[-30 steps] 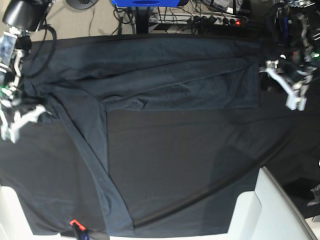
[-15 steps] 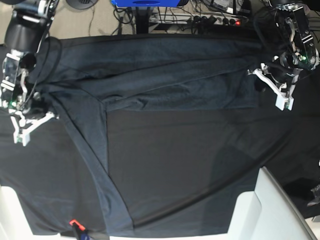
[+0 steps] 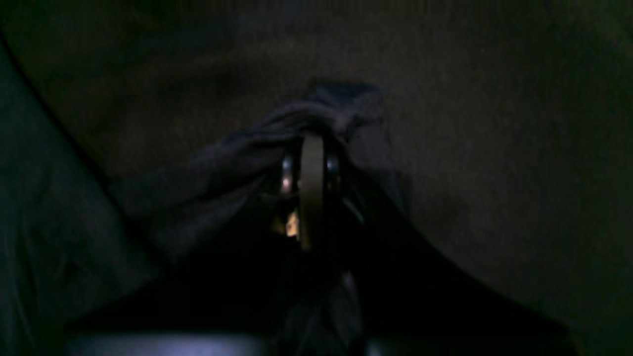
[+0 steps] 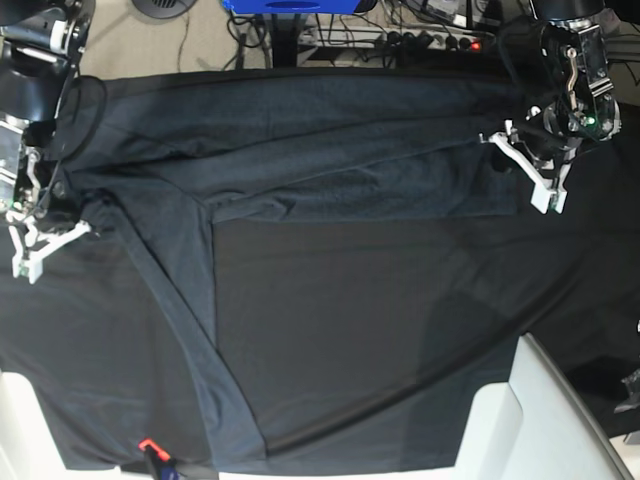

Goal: Fold the T-shirt properly
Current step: 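Release the folded hem and lift both grippers off the shirt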

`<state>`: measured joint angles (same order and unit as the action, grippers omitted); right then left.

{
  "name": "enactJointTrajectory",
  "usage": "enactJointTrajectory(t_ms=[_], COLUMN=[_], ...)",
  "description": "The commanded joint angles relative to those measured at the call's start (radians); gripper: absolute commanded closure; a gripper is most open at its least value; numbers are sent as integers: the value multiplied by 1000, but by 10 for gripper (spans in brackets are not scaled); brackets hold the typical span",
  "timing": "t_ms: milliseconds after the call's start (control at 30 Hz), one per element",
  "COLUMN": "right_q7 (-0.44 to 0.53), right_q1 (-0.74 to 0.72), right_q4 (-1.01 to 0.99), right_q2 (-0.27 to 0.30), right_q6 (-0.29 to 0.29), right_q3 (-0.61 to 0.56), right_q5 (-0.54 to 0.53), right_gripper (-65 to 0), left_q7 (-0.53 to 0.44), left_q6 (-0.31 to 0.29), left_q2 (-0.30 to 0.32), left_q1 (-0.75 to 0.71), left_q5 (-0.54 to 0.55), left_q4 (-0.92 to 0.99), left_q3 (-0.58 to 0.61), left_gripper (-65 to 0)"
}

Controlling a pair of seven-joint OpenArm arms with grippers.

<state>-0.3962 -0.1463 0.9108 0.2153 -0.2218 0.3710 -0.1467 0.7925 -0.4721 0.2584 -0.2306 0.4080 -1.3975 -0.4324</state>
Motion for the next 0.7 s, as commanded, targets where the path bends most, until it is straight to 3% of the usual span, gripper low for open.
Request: enactJointTrajectory(t_ms=[0, 133, 333, 533, 667], right_q7=[23, 41, -97, -281, -295], right_q1=[-17, -17, 63, 192, 242], right_q4=[6, 11, 259, 554, 588], right_q2=[16, 16, -1, -98, -155], right_q6=[-9, -11, -3, -3, -3], right_q3=[1, 1, 3, 3, 4], right_q5=[0, 0, -4, -4, -3], right_gripper=[-2, -2, 0, 0, 0], left_q7=[-15, -17, -15, -14, -17], left_q6=[-4, -4, -4, -4, -4], left_q2=[17, 22, 22, 15, 14], left_q1=[6, 4, 3, -2, -10], left_q5=[10, 10, 10, 10, 10], left_q4=[-15, -15, -24, -26, -26], left_q3=[-4, -10, -13, -6, -4], left_gripper=[0, 0, 0, 0, 0])
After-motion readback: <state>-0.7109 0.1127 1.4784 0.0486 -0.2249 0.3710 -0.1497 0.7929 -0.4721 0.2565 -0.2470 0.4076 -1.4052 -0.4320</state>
